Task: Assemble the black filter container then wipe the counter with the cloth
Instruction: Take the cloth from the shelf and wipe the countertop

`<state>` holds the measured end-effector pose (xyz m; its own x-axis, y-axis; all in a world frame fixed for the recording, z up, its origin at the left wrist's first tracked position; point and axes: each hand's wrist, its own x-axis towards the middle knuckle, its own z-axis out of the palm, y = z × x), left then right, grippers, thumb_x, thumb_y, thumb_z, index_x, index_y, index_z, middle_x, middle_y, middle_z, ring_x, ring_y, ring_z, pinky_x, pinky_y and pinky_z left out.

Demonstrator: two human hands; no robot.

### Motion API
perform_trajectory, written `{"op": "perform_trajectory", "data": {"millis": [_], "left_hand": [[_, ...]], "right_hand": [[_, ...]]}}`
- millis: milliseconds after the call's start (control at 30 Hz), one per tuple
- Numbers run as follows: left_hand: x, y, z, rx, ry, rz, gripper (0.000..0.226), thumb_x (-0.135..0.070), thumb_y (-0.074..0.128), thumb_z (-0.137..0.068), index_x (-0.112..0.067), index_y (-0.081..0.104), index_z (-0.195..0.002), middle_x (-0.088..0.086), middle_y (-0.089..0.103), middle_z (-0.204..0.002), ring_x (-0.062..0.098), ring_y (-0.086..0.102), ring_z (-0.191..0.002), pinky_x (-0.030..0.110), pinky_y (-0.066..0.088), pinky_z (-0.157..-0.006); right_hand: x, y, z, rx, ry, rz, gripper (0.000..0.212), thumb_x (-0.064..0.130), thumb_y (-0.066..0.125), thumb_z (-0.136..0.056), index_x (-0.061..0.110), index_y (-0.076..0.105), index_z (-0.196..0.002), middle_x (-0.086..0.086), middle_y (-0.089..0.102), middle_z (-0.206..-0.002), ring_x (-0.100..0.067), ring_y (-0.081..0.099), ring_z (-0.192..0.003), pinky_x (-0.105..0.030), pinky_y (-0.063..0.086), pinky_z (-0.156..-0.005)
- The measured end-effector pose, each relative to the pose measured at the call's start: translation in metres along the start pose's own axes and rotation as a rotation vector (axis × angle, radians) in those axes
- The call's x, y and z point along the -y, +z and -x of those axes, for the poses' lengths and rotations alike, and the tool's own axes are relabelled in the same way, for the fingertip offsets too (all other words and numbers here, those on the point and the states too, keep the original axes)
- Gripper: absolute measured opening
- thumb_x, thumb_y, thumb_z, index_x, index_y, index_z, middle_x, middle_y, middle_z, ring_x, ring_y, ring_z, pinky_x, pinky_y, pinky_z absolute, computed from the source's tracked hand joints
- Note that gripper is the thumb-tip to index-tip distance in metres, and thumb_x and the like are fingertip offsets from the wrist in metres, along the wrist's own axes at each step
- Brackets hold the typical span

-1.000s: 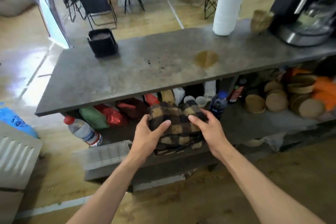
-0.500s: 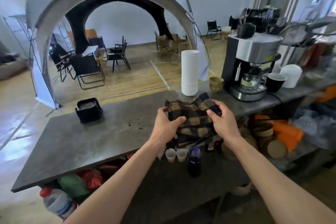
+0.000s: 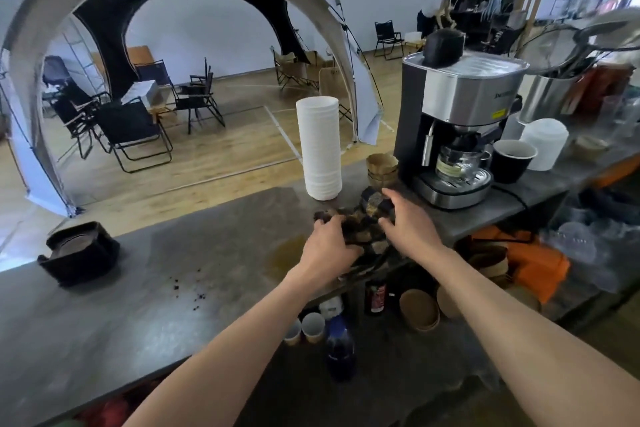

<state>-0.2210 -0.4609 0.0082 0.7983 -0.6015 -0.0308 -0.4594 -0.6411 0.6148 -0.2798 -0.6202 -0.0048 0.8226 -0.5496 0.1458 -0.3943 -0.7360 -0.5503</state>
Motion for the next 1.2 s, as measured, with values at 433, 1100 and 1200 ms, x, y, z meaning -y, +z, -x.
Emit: {"op": "perform_trajectory", "data": {"millis": [433,1100,1200], "left_hand": [[0.02,0.051,-0.043,0.09,0.207,-0.45,0.073,-0.051,0.013,-0.099,-0.004,0.003,-0.155,0.012,-0.005,-0.164,0.025,-0.01,-0.151,0.044,-0.006,-0.122],[0.109,-0.01,-0.009,0.094,0.209,-0.448,0.073,-0.051,0.018,-0.098,-0.007,0.006,-0.156,0.009,-0.004,-0.165,0.019,-0.008,-0.151,0.038,-0.007,-0.122],[0.134,-0.03,0.007,0.089,0.185,-0.459,0.074,-0.052,0.018,-0.097,-0.009,0.004,-0.156,0.007,-0.006,-0.165,0.017,-0.011,-0.151,0.038,-0.007,-0.122]], "right_hand": [[-0.035,0.035,-0.024,0.252,-0.136,0.226,0.056,0.036,0.029,-0.104,0.021,0.015,-0.156,0.001,0.0,-0.165,-0.016,-0.004,-0.152,-0.042,0.007,-0.122],[0.056,0.088,0.01,0.319,-0.133,0.339,0.06,0.038,0.024,-0.105,0.013,0.006,-0.156,-0.007,-0.007,-0.165,-0.022,-0.011,-0.151,-0.04,0.002,-0.122],[0.087,0.104,0.02,0.347,-0.16,0.363,0.061,0.038,0.023,-0.105,0.012,0.004,-0.156,-0.008,-0.009,-0.165,-0.024,-0.012,-0.151,-0.04,0.001,-0.121]]}}
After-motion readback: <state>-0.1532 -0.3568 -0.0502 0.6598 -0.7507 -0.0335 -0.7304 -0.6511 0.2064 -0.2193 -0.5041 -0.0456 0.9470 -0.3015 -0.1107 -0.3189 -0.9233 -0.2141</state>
